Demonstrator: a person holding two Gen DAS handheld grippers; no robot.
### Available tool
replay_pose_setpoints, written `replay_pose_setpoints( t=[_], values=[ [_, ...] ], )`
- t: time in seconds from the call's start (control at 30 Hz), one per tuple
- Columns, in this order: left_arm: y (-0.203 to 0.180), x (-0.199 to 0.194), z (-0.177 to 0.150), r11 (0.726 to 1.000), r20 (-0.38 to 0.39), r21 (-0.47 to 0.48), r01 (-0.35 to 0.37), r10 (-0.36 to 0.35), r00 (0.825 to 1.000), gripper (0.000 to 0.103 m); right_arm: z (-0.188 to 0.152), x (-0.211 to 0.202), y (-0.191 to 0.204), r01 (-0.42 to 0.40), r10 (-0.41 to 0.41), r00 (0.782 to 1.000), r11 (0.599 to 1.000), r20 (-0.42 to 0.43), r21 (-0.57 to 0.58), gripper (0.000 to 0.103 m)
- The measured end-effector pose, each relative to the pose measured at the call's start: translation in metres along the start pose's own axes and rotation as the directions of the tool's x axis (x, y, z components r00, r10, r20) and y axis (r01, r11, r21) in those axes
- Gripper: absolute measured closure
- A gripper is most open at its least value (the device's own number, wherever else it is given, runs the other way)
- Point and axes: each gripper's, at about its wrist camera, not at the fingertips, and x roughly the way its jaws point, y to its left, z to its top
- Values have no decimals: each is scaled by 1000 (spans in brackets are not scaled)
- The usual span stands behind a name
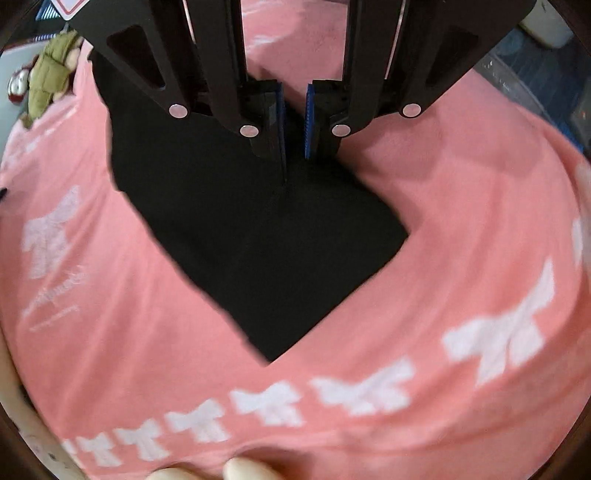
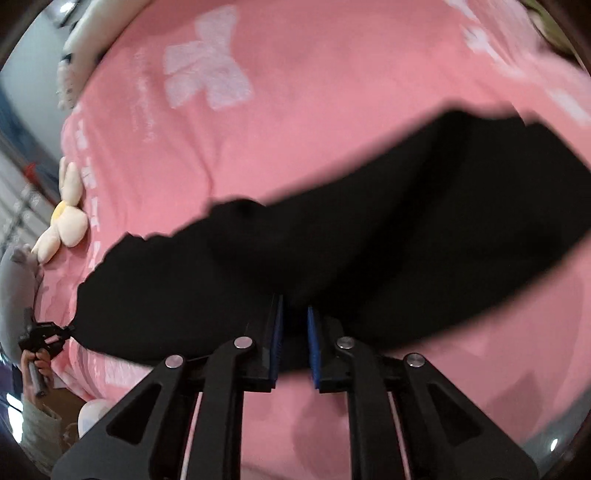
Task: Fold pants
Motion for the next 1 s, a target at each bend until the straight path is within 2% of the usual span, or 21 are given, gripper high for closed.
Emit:
replay_pose_setpoints(
  t=[0.03,0.07,0.1,0.13,0.17,0.3,0.4,0.43,0.47,0.5,0.57,0.63,0.7,0.77,0.8,0.83,0.87,0.9,0.93,0.97,1.0],
  values=[
    [-1,0,-3,1000,11,3,-14,14,1000,94,-5,-11,-5,-4,3,1000,1000,23,19,89],
    [-3,-4,-4,1000,26,10,-26,26,999,92,-8,-23,-10,-10,8,999,999,51,36,76],
    [-6,-9,-6,999,44,18,-43,42,998,87,-7,-40,-20,-15,9,995,998,98,66,48],
    [-8,-15,-7,998,60,23,-59,58,997,86,-6,-49,-27,-10,-1,991,996,131,89,35],
    [-10,-19,-10,998,69,19,-67,65,995,85,1,-60,-34,-3,-16,985,994,170,113,31],
    [-22,-40,-28,995,127,28,-98,94,987,85,43,-69,-60,3,-45,973,983,225,184,31],
    [-36,-49,-49,993,144,61,-97,88,986,85,79,-33,-71,25,-56,989,975,136,219,32],
    [-43,-49,-55,993,148,70,-96,84,985,85,88,-17,-76,36,-60,993,973,98,230,40],
    [-48,-50,-61,992,149,82,-97,84,985,85,92,0,-79,68,-86,994,969,68,236,77],
    [-53,-50,-65,991,150,91,-97,83,985,85,100,14,-79,74,-87,995,974,51,216,100],
    [-62,-50,-72,986,150,119,-114,95,984,84,108,-1,-68,1,-29,991,979,131,205,100],
    [-69,-50,-75,979,155,149,-140,117,981,84,106,-64,-41,-85,56,947,993,316,79,100],
    [-72,-52,-77,973,163,171,-155,128,978,84,88,-103,-41,-76,52,922,996,383,49,100],
    [-75,-46,-81,967,176,187,-173,141,974,80,71,-97,-66,1,-26,942,997,335,74,100],
    [-78,-43,-83,965,180,190,-180,146,973,79,60,-75,-91,60,-83,968,993,235,103,99],
    [-82,-36,-85,963,180,193,-187,153,972,79,49,-57,-114,92,-114,982,986,153,141,99],
    [-85,-31,-87,964,170,192,-183,151,974,79,41,-51,-127,86,-109,987,980,120,177,96],
    [-88,-27,-89,967,155,192,-166,137,978,79,32,-51,-137,32,-63,988,977,141,210,93],
    [-93,-23,-92,971,136,190,-144,120,983,79,29,-58,-137,22,-58,984,977,169,212,89],
    [-97,-22,-94,974,123,190,-126,103,987,79,30,-64,-134,36,-74,980,979,185,201,81],
    [-100,-22,-95,975,117,193,-112,90,989,79,33,-71,-130,52,-90,974,982,210,179,59]
  ],
)
